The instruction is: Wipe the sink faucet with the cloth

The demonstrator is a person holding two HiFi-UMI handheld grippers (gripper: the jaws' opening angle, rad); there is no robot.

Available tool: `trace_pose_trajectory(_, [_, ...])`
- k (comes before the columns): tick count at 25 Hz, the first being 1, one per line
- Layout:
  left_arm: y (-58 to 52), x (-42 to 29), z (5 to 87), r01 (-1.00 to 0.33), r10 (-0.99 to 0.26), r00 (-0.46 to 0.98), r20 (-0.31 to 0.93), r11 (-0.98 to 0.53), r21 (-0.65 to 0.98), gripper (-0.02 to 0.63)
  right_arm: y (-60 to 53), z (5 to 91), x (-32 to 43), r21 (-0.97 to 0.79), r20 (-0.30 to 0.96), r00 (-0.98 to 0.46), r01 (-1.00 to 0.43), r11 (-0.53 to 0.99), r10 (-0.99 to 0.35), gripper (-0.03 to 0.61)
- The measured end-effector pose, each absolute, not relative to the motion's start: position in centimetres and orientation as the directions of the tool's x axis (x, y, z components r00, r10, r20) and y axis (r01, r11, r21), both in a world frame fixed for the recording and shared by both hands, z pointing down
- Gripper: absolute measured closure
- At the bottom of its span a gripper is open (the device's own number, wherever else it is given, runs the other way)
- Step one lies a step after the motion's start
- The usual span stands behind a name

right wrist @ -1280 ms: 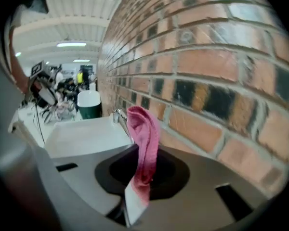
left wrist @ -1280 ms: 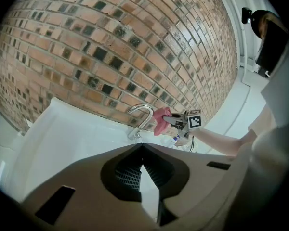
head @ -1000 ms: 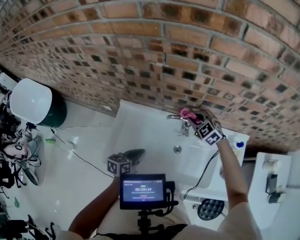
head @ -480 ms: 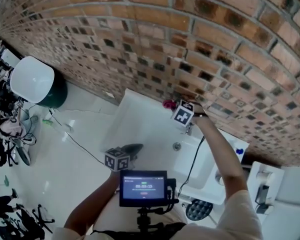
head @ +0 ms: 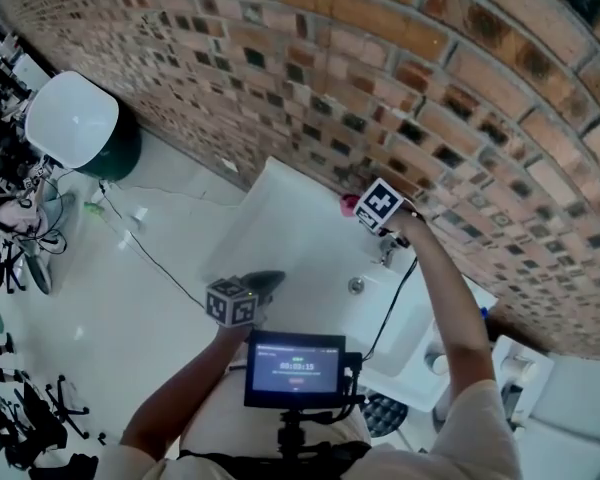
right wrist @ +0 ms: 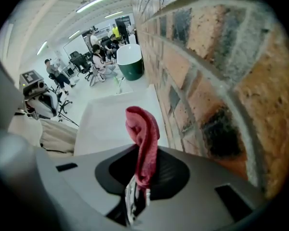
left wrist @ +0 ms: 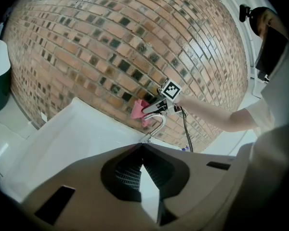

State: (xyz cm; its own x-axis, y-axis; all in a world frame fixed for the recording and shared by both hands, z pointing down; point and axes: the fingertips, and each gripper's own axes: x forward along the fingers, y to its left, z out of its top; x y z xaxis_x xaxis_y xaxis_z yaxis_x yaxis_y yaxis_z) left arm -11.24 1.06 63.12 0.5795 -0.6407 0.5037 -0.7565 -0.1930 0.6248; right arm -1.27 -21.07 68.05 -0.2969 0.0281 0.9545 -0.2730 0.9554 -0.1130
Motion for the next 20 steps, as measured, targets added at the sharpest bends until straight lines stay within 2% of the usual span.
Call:
trace_pose_trajectory(13, [0.6,-10.7,63.3,-0.753,-0.643,0.588,0.491,-0.214,0.622,0.621,-21.3,64.2,3.0,-0.127,0.902,-0.429,-0.369,0.921,-0.047,0.515])
trace_pose_trajectory(20, [0.9,-10.9,63.2,-0.764,-0.651,0.569,0.503,-0.192,0.616,0.621,-20.2,62.3,6.1,0.0,0.862,-0.475,-0.349,0.937,-0.177,0.515])
